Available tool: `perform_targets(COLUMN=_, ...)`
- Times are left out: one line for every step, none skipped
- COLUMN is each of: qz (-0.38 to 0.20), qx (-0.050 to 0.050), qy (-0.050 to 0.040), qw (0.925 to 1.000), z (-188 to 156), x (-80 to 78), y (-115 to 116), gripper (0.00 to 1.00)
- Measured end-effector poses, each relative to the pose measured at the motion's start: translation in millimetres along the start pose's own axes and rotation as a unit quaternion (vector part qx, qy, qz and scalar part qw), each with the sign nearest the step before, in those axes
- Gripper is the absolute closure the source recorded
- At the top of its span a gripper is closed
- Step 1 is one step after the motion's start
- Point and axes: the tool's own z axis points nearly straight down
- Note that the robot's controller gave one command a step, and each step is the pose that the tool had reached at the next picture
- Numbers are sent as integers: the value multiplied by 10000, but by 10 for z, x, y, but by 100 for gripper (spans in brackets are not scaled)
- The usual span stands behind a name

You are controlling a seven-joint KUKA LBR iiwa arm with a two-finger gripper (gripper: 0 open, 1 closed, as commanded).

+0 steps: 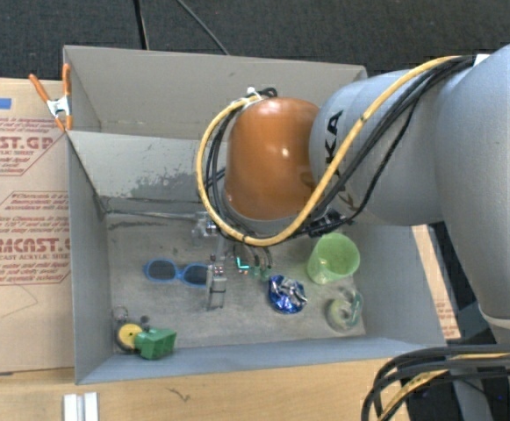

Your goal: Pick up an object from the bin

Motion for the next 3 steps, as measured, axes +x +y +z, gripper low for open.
perform_targets(qz=422, qx=3, qy=-7, qw=9991, z=962, x=-360, y=-131, gripper=0)
perform_targets(qz=419, qx=-13, qy=-43, qw=9991, z=914, x=-379, y=-118, gripper=100)
perform_targets(qz=-235, qx=0, qy=-54, qw=9997, z=986, x=-575, y=-566, gripper=100)
